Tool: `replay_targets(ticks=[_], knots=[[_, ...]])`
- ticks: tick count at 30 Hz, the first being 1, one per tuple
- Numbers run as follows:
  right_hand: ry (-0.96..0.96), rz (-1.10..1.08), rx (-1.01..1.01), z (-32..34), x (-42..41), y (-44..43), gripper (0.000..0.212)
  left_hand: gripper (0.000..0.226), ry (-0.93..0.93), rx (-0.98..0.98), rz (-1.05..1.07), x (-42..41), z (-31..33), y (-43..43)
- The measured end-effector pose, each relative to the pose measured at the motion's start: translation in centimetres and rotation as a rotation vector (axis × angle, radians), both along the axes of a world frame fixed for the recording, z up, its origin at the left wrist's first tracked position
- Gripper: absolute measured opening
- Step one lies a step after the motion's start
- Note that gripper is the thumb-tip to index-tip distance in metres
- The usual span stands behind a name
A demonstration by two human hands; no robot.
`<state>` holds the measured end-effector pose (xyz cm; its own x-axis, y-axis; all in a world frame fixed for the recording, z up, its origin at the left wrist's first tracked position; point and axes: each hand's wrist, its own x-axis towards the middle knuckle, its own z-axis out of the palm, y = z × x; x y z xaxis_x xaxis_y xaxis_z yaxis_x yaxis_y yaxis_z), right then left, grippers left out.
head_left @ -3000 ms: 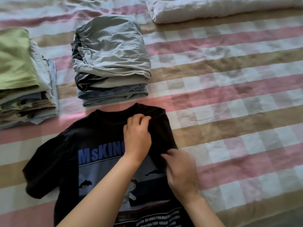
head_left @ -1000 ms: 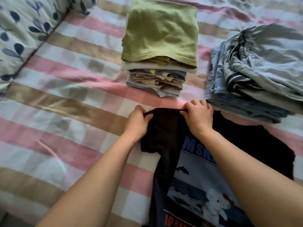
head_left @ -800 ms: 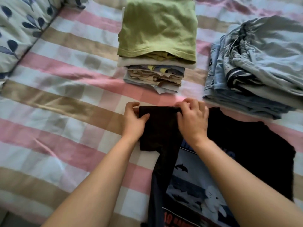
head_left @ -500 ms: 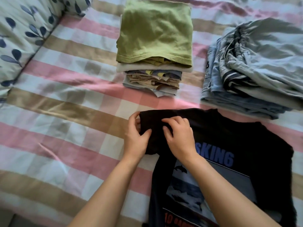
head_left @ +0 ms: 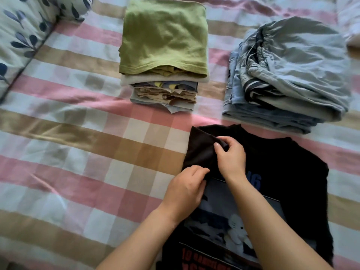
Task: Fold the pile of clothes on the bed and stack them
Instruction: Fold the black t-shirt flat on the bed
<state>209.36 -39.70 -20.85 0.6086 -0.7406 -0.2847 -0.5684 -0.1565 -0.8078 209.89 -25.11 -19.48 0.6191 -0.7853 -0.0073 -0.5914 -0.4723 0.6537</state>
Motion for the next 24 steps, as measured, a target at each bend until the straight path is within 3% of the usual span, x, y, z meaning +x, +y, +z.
replay_targets(ticks=[3, 5, 7, 9, 12, 16, 20, 24], knots=[[0.045, -0.012, -0.079, -0.4, -0.7, -0.3, 0.024, 0.022, -0.159, -0.022, -0.038, 0.3, -0.5, 0.0], [0.022, 0.055, -0.253, 0.0, -1.1, -0.1, 0.031, 0.028, -0.263, -0.019, -0.013, 0.5, -0.8, -0.1], [-0.027, 0.251, -0.558, 0.3, -1.4, 0.4, 0.035, 0.037, -0.313, 0.112, 0.025, 0.4, -1.2, -0.1], [-0.061, 0.466, -0.724, -0.3, -1.8, 0.8, 0.035, 0.048, -0.296, 0.330, 0.021, 0.2, -1.4, 0.0], [0.186, 0.739, -0.654, -1.9, -2.7, 1.2, 0.044, 0.063, -0.174, 0.566, -0.051, -0.3, -2.9, 0.7], [0.385, 0.811, -0.637, -3.6, -3.3, 0.8, 0.055, 0.064, -0.203, 0.636, -0.078, -0.5, -4.2, 1.1], [0.310, 0.721, -0.541, -1.4, -3.8, 2.0, 0.050, 0.065, -0.044, 0.409, -0.045, -0.5, -2.6, 1.9], [0.015, 0.574, -0.494, 1.3, -8.0, 5.8, 0.031, 0.039, 0.223, -0.069, 0.431, -3.3, 0.0, 5.7]])
